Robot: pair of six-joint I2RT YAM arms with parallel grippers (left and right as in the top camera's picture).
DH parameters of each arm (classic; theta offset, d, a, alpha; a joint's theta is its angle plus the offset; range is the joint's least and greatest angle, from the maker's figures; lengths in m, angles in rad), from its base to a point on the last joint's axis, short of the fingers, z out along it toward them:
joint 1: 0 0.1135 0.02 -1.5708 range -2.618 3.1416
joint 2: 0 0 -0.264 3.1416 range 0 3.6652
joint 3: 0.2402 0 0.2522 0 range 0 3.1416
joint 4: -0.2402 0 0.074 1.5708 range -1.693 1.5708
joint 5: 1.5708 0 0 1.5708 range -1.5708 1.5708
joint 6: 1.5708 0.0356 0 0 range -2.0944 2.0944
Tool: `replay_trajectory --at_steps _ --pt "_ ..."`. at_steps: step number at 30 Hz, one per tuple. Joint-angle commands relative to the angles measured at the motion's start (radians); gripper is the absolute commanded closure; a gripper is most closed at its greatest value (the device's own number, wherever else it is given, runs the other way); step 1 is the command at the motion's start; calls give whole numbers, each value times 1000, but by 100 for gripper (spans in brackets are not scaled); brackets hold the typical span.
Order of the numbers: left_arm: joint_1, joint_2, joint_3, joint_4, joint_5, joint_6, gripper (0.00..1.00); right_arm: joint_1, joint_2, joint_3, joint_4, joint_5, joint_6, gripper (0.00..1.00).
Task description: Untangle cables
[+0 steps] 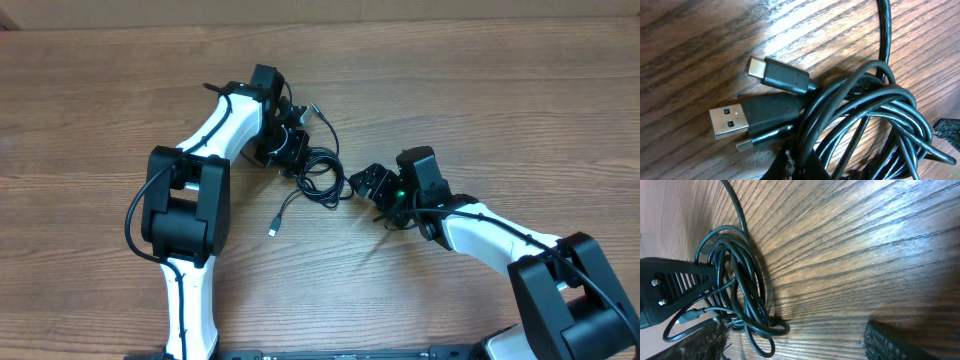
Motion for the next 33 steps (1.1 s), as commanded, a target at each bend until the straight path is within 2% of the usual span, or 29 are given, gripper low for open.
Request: replay_trajectory --at_steps 1,3,5,6,7,9,11,13,14,17,19,21,23,26,31,33 --pt "0 11 -2 -7 18 -21 96 2 7 6 -10 16 4 14" --pt "-2 11 -2 -10 69 19 95 2 7 6 -8 15 4 13" --pt "-2 11 -2 -15 203 137 91 2 7 6 -2 15 4 13" --pt "-2 11 -2 -22 261 182 87 2 7 6 1 15 4 13" --pt "0 11 -2 -28 319 216 78 2 7 6 1 15 4 14" --pt "1 11 -2 -29 326 220 61 2 7 6 1 16 4 16" --pt "0 11 -2 -29 327 220 56 2 7 6 1 16 4 20" --pt "-2 11 -2 -28 326 220 55 2 7 6 2 16 4 24" --pt "-3 11 -2 -28 327 219 55 2 7 6 2 16 4 27" --pt "-9 11 -2 -26 314 219 48 2 7 6 5 16 4 48" --pt "-10 11 -2 -23 299 217 48 2 7 6 5 16 4 62" --pt "-13 11 -2 -23 276 214 49 2 7 6 5 16 4 71" --pt "-17 11 -2 -20 266 214 48 2 7 6 6 16 4 84" --pt "-28 11 -2 -18 266 212 49 2 7 6 6 15 4 96" --pt "-47 11 -2 -13 253 211 48 2 7 6 8 15 4 96" --pt "-56 11 -2 -13 190 202 47 2 7 6 8 16 4 71"
